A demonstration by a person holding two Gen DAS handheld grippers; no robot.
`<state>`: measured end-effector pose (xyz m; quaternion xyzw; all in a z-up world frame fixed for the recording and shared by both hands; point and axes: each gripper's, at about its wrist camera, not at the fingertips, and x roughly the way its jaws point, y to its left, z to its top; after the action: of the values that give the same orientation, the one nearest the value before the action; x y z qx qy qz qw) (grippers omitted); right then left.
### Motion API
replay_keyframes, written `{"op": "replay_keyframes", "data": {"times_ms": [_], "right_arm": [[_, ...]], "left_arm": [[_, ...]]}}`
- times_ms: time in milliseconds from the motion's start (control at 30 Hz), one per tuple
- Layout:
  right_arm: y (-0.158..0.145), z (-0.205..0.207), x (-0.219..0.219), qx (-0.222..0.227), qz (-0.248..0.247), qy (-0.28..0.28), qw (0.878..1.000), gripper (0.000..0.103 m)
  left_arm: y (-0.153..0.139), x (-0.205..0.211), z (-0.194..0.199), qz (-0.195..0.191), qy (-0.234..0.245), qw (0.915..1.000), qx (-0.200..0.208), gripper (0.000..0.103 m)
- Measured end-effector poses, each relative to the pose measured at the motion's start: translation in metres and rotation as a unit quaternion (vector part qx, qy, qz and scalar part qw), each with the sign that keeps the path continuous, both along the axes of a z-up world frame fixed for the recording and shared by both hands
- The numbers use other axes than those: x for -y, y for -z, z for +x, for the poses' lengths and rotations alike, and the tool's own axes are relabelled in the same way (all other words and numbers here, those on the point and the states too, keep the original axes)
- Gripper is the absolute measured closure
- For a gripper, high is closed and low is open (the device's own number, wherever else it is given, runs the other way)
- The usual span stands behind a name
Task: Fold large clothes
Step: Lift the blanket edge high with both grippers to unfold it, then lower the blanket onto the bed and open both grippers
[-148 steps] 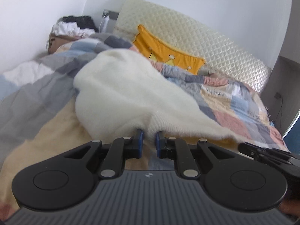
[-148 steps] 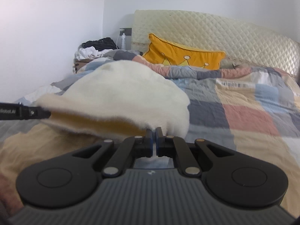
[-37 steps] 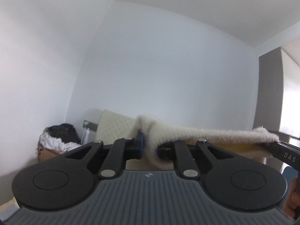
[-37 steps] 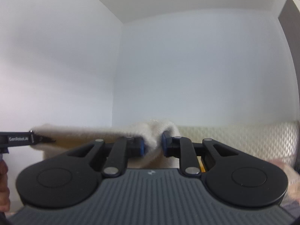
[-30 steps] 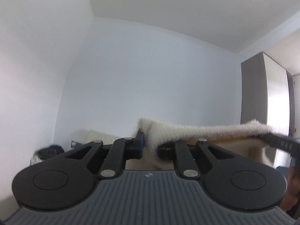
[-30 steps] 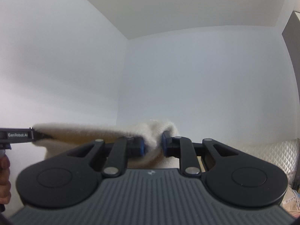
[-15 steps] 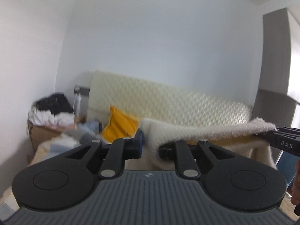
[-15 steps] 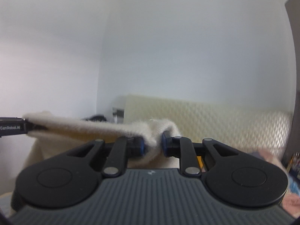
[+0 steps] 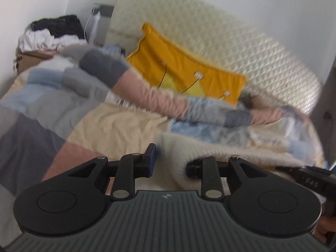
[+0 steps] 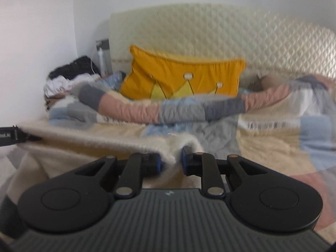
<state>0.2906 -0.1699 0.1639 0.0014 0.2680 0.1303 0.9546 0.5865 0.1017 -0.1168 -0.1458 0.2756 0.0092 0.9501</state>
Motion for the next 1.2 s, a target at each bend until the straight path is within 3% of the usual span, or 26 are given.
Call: {"op": "replay_keyframes", "data": {"times_ms": [100, 233, 367, 467, 567, 600, 667, 800, 833, 867, 933, 1033, 1200], "right_arm": [[0.080, 0.064, -0.017, -0.018, 0.001, 0.003, 1.000, 0.080], [0.180, 0.120, -0.040, -0.033, -0.007, 0.000, 0.999, 0.080], [0.225, 0.153, -0.045, -0.040, 0.003, -0.002, 0.999, 0.080], [0.271, 0.202, -0.057, -0.049, 0.010, -0.003, 0.999, 0.080], [0.295, 0.223, -0.063, -0.049, 0.015, -0.005, 0.999, 0.080], [0.294, 0.222, -0.062, -0.048, 0.016, -0.005, 0.999, 0.080], [0.312, 0.240, -0.070, -0.043, 0.013, -0.006, 0.999, 0.079], [0.306, 0.235, -0.070, -0.033, 0.017, -0.003, 0.999, 0.074], [0.302, 0.232, -0.069, -0.037, 0.023, -0.002, 0.999, 0.067], [0.298, 0.229, -0.068, -0.041, 0.025, 0.002, 0.999, 0.048], [0.287, 0.217, -0.064, -0.037, 0.025, 0.004, 0.999, 0.028], [0.270, 0.194, -0.057, -0.026, 0.034, -0.006, 0.999, 0.031], [0.234, 0.148, -0.050, -0.010, 0.042, -0.015, 0.999, 0.031]], "left_arm": [[0.049, 0.000, 0.032, 0.017, 0.006, 0.9993, -0.033, 0.072], [0.081, -0.001, 0.052, 0.014, 0.021, 0.9977, -0.063, 0.071], [0.082, 0.002, 0.044, 0.014, 0.029, 0.9976, -0.061, 0.069], [0.079, 0.008, 0.034, 0.036, 0.041, 0.9974, -0.048, 0.068], [0.073, 0.008, 0.030, 0.034, 0.039, 0.9977, -0.044, 0.067], [0.066, 0.009, 0.024, 0.038, 0.035, 0.9979, -0.041, 0.065], [0.055, 0.010, 0.011, 0.042, 0.017, 0.9984, -0.035, 0.046], [0.040, 0.006, -0.005, 0.023, 0.018, 0.9986, -0.044, 0.036], [0.035, 0.006, -0.009, 0.017, 0.030, 0.9979, -0.054, 0.029], [0.028, 0.006, -0.015, 0.016, 0.041, 0.9970, -0.064, 0.029], [0.013, 0.008, -0.029, 0.025, 0.057, 0.9959, -0.065, 0.029], [-0.013, 0.014, -0.055, 0.047, 0.071, 0.9947, -0.057, 0.027], [-0.060, 0.020, -0.110, 0.037, 0.077, 0.9959, -0.031, 0.027]]}}
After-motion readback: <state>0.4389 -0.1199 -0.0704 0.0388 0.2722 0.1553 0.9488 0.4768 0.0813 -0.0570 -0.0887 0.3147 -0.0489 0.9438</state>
